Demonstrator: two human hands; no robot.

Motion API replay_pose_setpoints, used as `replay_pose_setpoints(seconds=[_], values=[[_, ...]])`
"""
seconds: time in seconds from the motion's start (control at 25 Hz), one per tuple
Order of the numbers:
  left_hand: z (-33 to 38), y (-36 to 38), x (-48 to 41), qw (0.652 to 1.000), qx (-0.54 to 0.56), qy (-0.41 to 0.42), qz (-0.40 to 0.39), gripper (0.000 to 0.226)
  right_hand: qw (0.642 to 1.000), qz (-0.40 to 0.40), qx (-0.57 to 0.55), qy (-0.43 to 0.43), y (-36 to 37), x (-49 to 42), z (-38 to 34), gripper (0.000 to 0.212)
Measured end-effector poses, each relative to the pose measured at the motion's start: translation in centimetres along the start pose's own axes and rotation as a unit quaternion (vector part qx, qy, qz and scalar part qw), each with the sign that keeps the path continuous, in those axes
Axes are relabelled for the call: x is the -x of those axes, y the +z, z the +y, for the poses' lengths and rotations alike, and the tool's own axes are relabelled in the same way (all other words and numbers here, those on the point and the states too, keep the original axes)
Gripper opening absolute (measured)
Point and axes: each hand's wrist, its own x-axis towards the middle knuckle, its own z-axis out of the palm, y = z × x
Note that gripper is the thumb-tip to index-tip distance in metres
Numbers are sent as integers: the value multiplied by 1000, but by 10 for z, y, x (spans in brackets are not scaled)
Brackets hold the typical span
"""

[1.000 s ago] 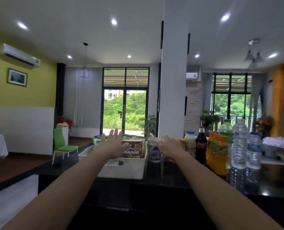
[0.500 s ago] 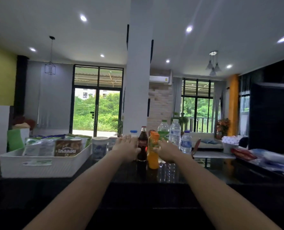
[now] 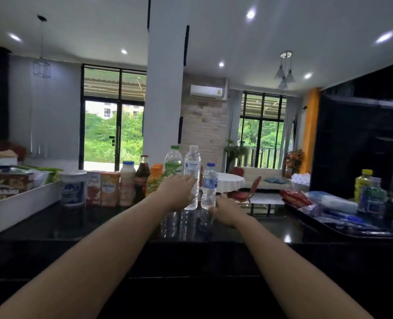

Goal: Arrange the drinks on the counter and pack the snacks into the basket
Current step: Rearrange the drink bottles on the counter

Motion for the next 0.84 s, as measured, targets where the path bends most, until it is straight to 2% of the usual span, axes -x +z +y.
replay_pose_setpoints(seconds=[0.16,0.24,0.36,0.44,0.6,0.76,0.84], values=[[-6,3,-43,995,-90,22,24,51,991,3,-133,27,16,-27,26,25],[-8,5,-68,989,-137,29,38,50,977,32,-208,44,34,-41,36,24],[-4,6,-105,979,-188,36,69,44,958,91,-261,71,51,-67,48,44],[-2,12,-131,974,-215,30,71,43,952,88,-280,85,59,-91,54,59],[11,33,-172,973,-231,18,23,47,952,60,-283,96,65,-125,63,67],[16,42,-189,977,-210,15,-33,51,950,24,-295,101,60,-138,71,51],[15,37,-195,978,-203,19,-43,46,933,5,-348,89,58,-140,73,46]])
